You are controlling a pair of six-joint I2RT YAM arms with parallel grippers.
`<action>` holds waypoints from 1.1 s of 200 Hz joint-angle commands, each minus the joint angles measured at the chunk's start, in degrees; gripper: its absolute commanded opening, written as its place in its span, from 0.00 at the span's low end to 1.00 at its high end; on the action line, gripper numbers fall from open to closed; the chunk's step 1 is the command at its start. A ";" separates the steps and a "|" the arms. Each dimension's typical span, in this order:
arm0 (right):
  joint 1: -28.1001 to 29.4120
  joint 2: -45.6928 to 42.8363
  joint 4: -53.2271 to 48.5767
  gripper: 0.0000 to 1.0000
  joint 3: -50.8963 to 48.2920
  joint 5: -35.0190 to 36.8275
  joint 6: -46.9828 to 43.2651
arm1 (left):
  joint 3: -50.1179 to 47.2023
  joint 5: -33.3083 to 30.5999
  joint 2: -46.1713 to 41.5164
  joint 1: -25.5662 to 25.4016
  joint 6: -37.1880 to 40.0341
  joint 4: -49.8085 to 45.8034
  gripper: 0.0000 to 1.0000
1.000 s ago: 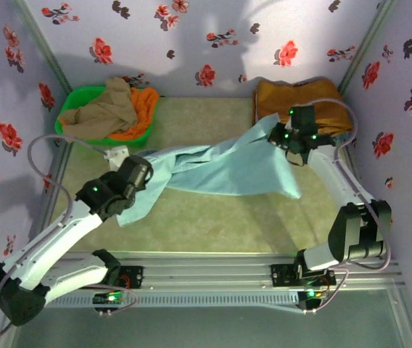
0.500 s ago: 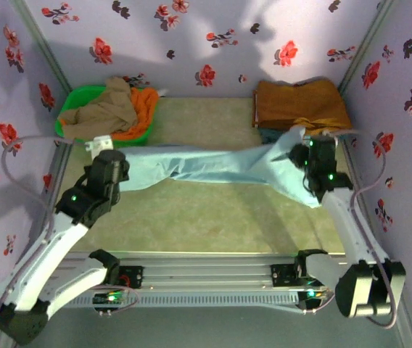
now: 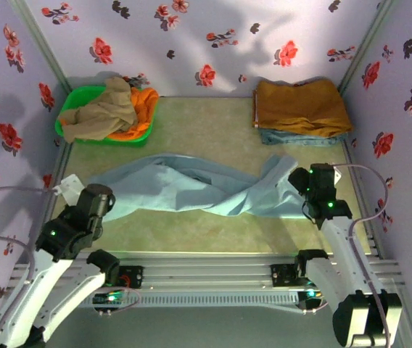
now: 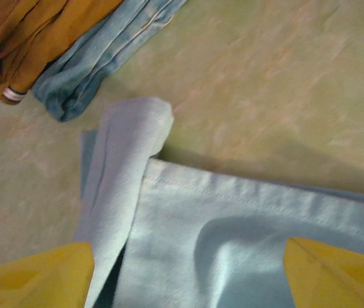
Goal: Fold and stack the trousers
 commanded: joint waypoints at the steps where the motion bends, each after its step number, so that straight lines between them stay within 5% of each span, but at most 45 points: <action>1: 0.07 2.16 1.06 0.80 3.66 -7.28 2.39 | 4.00 -3.17 -3.47 0.46 -7.41 -7.66 0.93; 36: 1.43 8.29 1.14 0.82 6.05 -12.21 3.55 | 7.67 5.42 -3.12 0.41 -1.00 -6.19 1.00; 59: 3.97 12.49 2.97 0.82 6.45 -13.31 3.42 | 4.64 21.61 8.23 -0.22 0.07 2.48 0.99; 76: 5.04 16.63 4.48 0.80 7.41 -14.92 3.05 | -0.91 25.22 17.43 -7.94 -2.55 14.69 0.98; 96: 5.29 20.87 5.46 0.66 8.53 -16.22 2.17 | -0.12 21.64 30.19 -19.83 -3.86 21.77 1.00; 114: 5.16 23.31 5.04 0.36 10.03 -15.91 0.93 | 4.39 20.68 41.85 -27.22 -1.67 25.06 1.00; 130: 5.06 23.91 5.09 0.18 10.60 -15.37 0.26 | 8.70 19.44 51.14 -32.23 1.03 26.05 1.00; 160: 4.96 24.00 4.95 0.00 11.30 -14.80 -0.88 | 14.46 18.05 64.26 -37.30 4.92 27.31 0.98; 176: 4.97 23.65 4.75 0.00 11.37 -14.60 -1.25 | 16.39 15.34 68.62 -37.64 4.47 26.26 0.80; 198: 4.86 23.16 4.23 0.00 11.72 -14.13 -1.89 | 19.11 8.15 70.42 -37.42 0.74 20.03 0.30; 220: 4.79 23.22 3.81 0.00 13.19 -13.96 -2.46 | 21.06 6.05 68.60 -37.37 1.43 17.59 0.04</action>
